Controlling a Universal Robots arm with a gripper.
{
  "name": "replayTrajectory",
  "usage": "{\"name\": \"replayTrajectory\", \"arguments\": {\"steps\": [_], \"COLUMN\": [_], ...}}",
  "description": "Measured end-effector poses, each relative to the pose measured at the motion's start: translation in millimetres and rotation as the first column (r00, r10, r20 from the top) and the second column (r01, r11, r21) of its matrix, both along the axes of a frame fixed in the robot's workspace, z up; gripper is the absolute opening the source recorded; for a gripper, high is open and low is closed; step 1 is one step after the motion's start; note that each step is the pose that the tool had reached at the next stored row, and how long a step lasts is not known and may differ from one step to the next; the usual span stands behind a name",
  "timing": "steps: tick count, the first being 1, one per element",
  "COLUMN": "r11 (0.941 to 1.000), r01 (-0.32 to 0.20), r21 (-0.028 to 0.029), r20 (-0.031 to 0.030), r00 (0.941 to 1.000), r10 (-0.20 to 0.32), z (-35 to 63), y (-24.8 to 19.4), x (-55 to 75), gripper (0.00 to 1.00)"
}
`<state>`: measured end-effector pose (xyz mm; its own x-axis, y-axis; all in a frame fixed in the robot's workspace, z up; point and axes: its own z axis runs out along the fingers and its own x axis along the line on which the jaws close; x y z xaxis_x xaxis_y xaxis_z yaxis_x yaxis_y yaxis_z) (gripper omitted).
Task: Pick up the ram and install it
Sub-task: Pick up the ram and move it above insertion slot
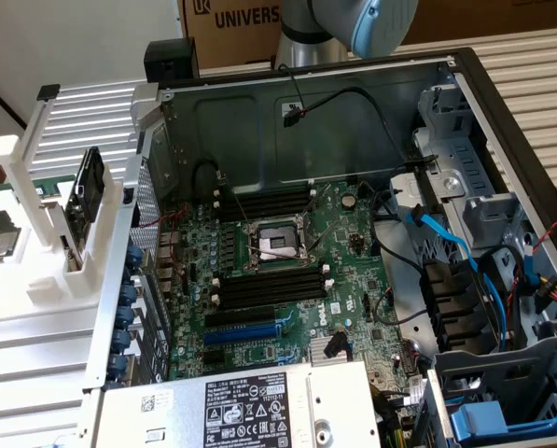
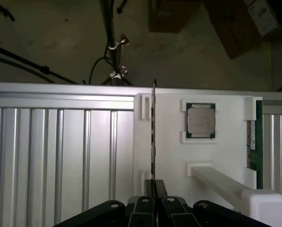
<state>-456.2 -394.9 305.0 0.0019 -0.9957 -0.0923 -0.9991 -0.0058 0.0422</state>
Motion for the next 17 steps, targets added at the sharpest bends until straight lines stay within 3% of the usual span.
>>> {"name": "replayTrajectory", "arguments": {"steps": [10,17], "r11": [1.0,1.0], "r01": [0.0,0.0], "r21": [-0.0005,-0.0005], "r20": [-0.0122,-0.0153], "r00": [0.9999,0.9999], "r10": [0.0,0.0], "z": [37.3,53.4], "y": [-10.1,-16.1], "x": [15.3,35.3], "gripper": [0.12,0.12]}}
